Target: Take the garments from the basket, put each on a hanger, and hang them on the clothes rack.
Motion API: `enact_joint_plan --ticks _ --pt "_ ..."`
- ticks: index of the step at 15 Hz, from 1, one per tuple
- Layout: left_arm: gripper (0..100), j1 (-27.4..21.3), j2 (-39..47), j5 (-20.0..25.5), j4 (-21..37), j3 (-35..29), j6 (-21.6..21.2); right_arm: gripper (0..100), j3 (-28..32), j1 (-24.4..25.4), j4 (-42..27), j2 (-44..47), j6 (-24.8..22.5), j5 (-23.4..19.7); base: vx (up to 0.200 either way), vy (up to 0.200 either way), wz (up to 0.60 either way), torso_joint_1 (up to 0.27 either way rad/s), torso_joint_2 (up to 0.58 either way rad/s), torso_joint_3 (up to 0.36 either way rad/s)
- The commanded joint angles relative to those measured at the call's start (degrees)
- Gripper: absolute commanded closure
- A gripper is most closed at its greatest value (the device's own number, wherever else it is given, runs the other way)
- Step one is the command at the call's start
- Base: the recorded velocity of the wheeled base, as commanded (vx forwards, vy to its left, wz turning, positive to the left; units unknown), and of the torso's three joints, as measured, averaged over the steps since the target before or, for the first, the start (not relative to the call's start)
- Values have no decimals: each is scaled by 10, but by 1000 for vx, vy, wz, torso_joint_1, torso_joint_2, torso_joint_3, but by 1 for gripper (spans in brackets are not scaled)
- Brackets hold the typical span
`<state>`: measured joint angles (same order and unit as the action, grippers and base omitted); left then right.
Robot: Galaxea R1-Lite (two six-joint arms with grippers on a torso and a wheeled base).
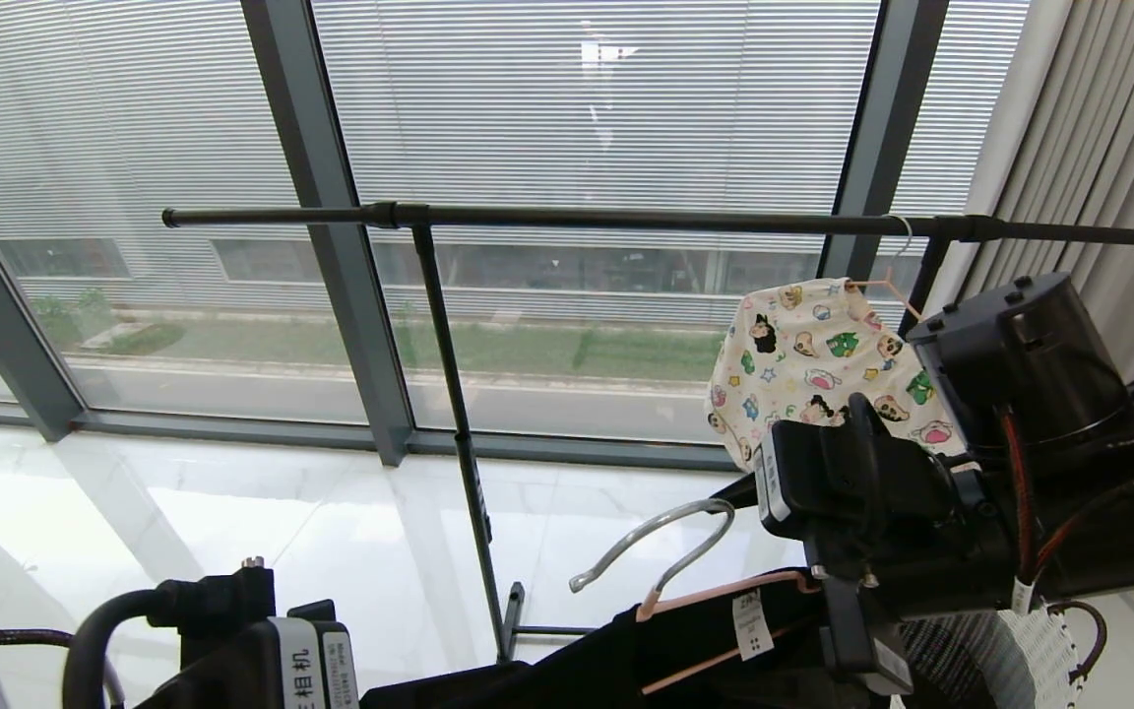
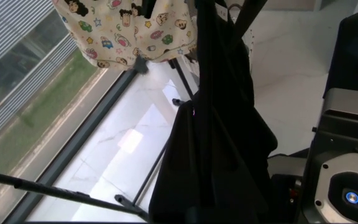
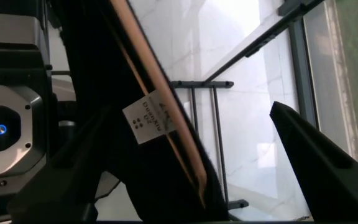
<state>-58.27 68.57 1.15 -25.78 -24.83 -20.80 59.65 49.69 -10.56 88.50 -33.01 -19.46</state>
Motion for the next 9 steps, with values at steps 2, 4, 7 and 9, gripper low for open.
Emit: enact_joint_plan --ticks 2,4,7,9 --pt "100 -2 3 0 -1 -6 0 100 -6 -3 0 8 1 1 0 0 0 0 0 0" --pt "100 -2 2 0 -1 -6 0 100 -8 -3 1 7 1 2 0 0 0 0 0 0" --pt "100 -11 -2 -1 -1 -5 0 100 -23 -4 42 5 1 13 0 0 0 0 0 0" --pt "100 -16 -2 -2 -1 -4 0 100 -53 -4 99 1 0 24 0 0 0 0 0 0"
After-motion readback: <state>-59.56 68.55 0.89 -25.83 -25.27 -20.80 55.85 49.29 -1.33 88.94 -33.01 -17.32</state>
